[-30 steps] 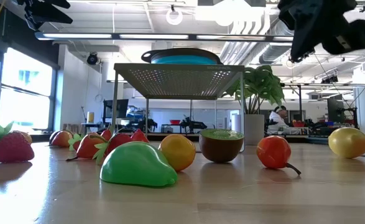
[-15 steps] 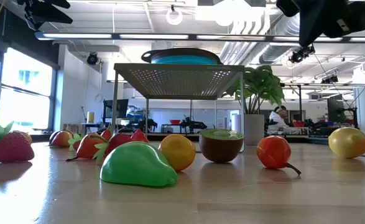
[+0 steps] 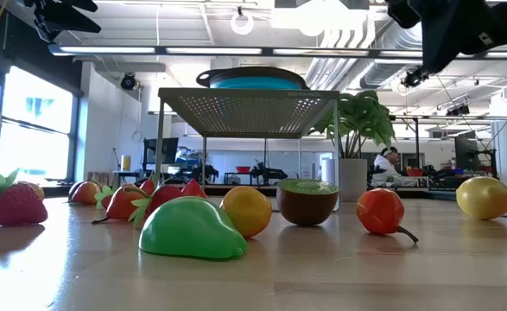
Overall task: Pick & Place Fruit
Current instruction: Put the yellow lemon in the blue bowl on the shelf
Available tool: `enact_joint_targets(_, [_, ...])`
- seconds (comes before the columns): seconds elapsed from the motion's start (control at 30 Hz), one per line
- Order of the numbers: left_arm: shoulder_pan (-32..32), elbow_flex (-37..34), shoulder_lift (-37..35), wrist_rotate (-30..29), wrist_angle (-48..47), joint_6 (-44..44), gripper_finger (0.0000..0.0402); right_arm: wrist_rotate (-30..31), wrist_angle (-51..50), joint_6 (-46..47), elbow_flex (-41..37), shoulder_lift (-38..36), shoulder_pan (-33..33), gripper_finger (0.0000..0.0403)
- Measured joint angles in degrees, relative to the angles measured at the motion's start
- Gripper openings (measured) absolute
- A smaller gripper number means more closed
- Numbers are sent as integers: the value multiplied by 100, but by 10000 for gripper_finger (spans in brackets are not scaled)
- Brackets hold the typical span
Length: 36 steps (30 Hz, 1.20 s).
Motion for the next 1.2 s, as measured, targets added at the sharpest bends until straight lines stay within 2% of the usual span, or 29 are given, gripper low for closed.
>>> enact_joint_targets(0.3, [-1,0,1,4,0,0,205,-13,-258,698,-9,336,37,226])
enact_joint_targets(0.43, [0,0,0,24,0,2,205,-17,-530,1061,-9,615,85,270])
enact_joint_targets(0.7, [-1,0,0,22,-2,4,205,-222,-391,1018,-189,944,87,274])
enact_joint_targets(1.2, [0,0,1,0,-19,4,205,-349,1563,1526,-1940,751,199,274])
